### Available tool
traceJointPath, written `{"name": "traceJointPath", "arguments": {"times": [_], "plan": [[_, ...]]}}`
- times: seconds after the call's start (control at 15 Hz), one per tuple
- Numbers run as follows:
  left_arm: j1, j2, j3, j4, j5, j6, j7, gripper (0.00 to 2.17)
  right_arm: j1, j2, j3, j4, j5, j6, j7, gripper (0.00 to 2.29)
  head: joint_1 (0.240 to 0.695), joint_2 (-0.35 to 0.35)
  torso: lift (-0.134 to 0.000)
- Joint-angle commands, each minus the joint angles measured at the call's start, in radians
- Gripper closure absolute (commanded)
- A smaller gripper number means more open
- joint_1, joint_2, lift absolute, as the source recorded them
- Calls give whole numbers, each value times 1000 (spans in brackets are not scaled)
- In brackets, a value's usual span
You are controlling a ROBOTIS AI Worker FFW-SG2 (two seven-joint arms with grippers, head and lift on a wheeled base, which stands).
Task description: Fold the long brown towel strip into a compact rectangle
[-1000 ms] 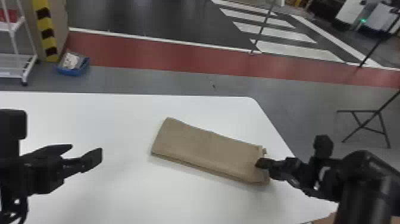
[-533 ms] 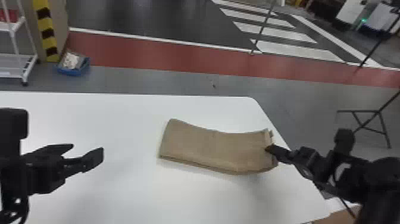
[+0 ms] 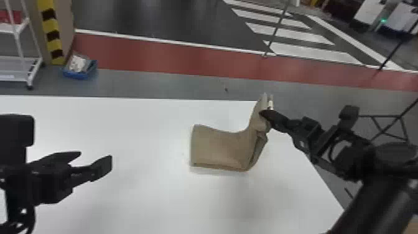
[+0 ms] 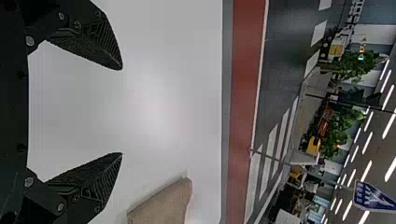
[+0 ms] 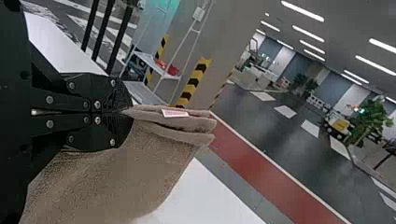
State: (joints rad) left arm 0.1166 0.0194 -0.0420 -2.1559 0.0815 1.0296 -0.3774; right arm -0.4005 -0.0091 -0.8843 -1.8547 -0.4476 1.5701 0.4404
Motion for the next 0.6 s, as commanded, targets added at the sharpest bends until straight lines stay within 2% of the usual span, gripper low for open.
{"name": "traceJointPath", "arguments": {"times": [0.0, 0.2, 0.53], "plan": [[15, 4, 11, -12, 0, 1, 0, 269, -3, 10, 108, 41, 72, 2, -2, 1453, 695, -285, -124], [21, 10, 28, -18, 4, 1, -6, 269, 12, 10, 183, 104, 121, -9, -9, 1453, 695, -237, -124], [18, 11, 25, -10, 11, -2, -6, 269, 23, 10, 228, 175, 119, -175, 1, 1453, 695, -194, -124]]}}
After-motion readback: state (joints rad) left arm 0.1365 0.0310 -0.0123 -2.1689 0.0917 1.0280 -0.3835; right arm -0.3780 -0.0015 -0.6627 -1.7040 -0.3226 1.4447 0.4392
